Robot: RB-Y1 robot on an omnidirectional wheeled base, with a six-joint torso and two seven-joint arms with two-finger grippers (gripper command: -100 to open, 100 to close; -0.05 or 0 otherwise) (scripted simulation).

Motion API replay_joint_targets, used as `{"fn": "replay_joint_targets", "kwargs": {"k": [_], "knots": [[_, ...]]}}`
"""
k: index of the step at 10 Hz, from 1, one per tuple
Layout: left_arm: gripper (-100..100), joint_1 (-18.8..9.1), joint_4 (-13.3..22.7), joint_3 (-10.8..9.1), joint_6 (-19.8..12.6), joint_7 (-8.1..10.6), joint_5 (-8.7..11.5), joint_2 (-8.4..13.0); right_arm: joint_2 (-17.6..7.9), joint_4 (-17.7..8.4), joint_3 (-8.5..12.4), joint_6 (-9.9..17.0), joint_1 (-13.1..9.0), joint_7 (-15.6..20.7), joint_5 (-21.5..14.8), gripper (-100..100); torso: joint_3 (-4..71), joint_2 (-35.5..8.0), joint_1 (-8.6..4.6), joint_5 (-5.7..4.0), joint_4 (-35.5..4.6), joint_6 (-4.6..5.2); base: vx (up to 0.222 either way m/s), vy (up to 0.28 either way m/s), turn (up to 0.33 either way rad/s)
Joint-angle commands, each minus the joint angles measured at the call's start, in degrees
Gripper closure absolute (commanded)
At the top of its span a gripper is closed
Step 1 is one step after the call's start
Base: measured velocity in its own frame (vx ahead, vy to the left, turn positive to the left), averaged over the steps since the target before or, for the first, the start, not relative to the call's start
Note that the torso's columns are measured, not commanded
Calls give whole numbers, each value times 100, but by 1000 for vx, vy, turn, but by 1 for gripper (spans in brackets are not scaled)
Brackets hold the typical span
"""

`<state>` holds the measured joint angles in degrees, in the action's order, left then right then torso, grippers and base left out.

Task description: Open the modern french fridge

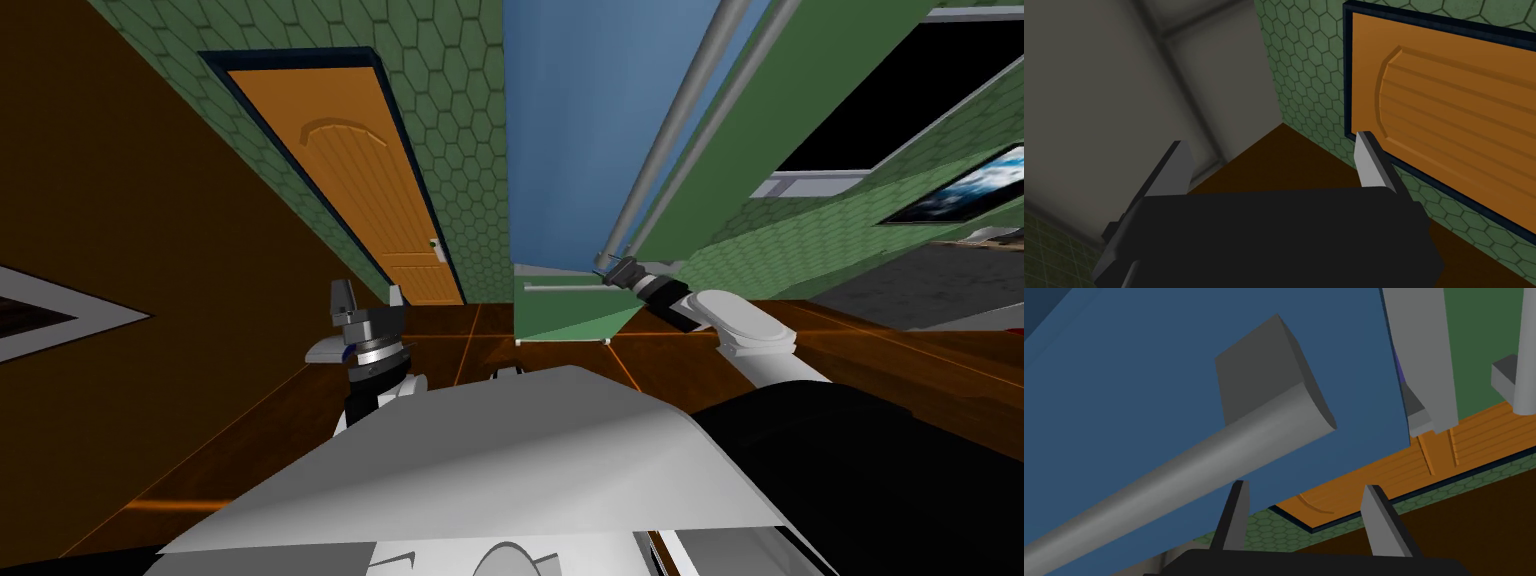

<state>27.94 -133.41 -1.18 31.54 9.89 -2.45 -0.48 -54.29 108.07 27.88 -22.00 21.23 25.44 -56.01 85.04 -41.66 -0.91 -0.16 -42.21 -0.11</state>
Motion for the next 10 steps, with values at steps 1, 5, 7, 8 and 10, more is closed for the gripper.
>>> {"fn": "replay_joint_targets", "kwargs": {"k": [1, 5, 7, 8, 10], "knots": [[0, 1, 0, -1, 0, 0, 0, 1, -65, 60, 46, -33, -74, -29, 26, -100, -1, -5, 26, 13, -5, 3, 112, -203, 80], [0, -1, 0, 2, 0, 0, 0, -2, -65, -18, 80, 24, -15, -38, 15, 100, -66, -91, 129, 30, -17, 11, 24, -18, -10], [0, -1, 0, 3, 0, 0, 0, -4, -79, -95, 119, 85, 9, -50, 9, 100, -53, -70, 151, 33, -10, 12, -18, 230, -102], [0, -1, -1, 4, 0, 0, -1, -4, -93, -172, 158, 147, 32, -61, 3, 100, -51, -71, 128, 30, -9, 8, -50, 223, -65], [0, -1, -1, 3, 0, 0, 0, -4, -122, -325, 235, 269, 79, -83, -9, 100, -47, -62, 85, 14, -7, 12, -33, 246, -135]]}}
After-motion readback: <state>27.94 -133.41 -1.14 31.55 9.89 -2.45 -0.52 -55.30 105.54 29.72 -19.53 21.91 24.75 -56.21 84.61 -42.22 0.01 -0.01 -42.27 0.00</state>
